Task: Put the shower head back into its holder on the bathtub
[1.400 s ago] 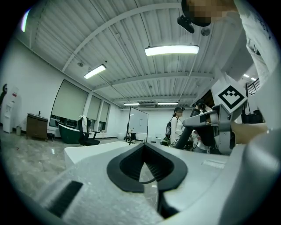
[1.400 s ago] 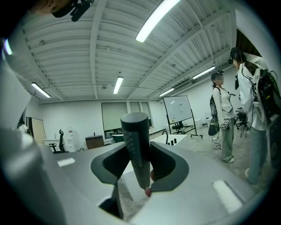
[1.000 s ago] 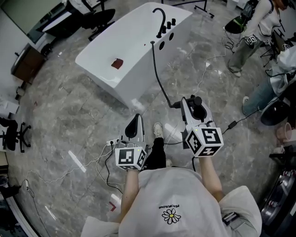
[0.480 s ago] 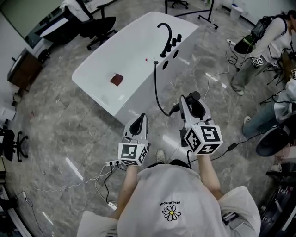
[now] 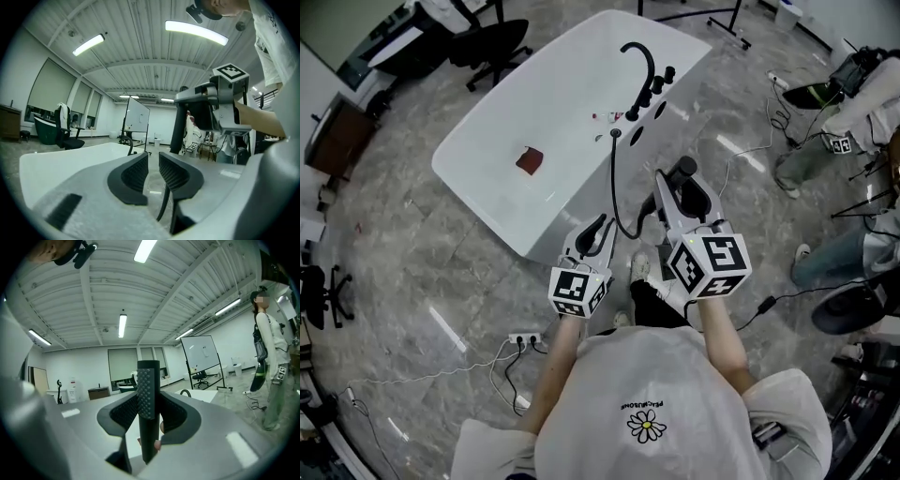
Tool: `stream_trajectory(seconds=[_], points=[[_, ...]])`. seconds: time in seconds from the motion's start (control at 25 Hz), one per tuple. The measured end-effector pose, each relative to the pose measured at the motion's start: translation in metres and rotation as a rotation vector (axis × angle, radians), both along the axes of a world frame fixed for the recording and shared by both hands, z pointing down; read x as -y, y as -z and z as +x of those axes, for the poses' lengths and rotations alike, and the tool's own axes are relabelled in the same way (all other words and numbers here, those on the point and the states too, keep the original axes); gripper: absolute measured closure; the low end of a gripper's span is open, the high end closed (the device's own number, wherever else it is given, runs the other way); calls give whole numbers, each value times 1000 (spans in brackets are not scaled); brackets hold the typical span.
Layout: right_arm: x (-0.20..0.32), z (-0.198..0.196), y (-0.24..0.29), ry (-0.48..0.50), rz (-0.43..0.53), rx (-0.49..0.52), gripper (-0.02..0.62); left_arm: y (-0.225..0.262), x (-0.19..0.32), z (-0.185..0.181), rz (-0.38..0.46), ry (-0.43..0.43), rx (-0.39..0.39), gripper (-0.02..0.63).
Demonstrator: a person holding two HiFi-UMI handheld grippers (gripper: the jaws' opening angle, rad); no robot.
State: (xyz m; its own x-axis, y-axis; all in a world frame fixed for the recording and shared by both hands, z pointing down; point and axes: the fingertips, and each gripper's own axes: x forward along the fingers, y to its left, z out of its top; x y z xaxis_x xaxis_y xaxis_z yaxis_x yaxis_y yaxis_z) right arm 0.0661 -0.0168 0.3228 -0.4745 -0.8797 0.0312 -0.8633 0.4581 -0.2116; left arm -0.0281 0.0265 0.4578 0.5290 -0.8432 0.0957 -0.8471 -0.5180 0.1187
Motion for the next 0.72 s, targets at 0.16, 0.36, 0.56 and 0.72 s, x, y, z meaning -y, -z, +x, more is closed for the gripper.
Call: stream_trajectory(seconds=[0.16, 0.36, 0.56, 0.72], points=[[76, -2, 10, 39, 17, 4, 454, -25, 70, 20, -67, -8, -1, 523], [163, -4, 39, 90, 66, 11, 454, -38, 154, 35, -109, 14, 8, 514], [236, -7, 39, 121, 92, -5, 454, -45, 232, 39, -105, 31, 10, 514], [276, -16, 32, 127, 62, 6, 454, -45, 273, 36, -112, 19, 2, 514]])
